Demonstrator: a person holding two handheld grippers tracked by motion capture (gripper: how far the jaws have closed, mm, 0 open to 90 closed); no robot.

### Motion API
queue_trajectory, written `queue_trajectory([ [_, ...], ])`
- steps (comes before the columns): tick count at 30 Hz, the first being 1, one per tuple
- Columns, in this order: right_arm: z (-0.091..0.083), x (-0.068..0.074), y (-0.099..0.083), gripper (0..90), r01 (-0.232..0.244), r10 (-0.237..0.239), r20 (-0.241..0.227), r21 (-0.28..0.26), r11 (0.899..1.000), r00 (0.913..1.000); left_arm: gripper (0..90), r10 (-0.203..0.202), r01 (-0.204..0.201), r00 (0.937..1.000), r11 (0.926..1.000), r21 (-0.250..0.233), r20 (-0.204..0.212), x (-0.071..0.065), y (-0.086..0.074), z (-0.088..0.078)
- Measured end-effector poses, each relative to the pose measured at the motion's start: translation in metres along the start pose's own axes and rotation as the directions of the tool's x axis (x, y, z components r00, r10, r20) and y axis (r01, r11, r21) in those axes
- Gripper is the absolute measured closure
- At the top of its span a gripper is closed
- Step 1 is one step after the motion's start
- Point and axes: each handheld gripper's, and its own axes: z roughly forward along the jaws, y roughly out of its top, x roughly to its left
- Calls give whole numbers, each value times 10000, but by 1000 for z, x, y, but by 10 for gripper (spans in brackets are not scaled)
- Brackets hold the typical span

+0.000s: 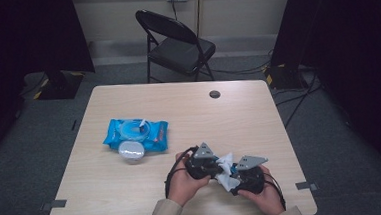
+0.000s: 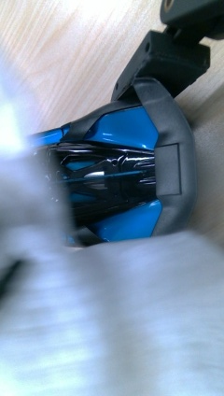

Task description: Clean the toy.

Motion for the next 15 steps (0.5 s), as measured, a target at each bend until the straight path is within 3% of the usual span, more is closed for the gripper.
queue_trajectory([
  [5, 0, 0, 0, 235, -6, 6, -2, 6, 10000, 10000, 834, 310, -321, 9994, 9974, 648, 171, -9, -5, 18],
  [10, 0, 0, 0, 237, -9, 9, -2, -3, 10000, 10000, 834, 749, -753, 9972, 9952, 624, 84, -10, -9, 20],
  [15, 0, 0, 0, 239, 12, -12, 20, -32, 10000, 10000, 833, 759, -762, 9971, 9957, 528, 87, -9, -11, 20],
])
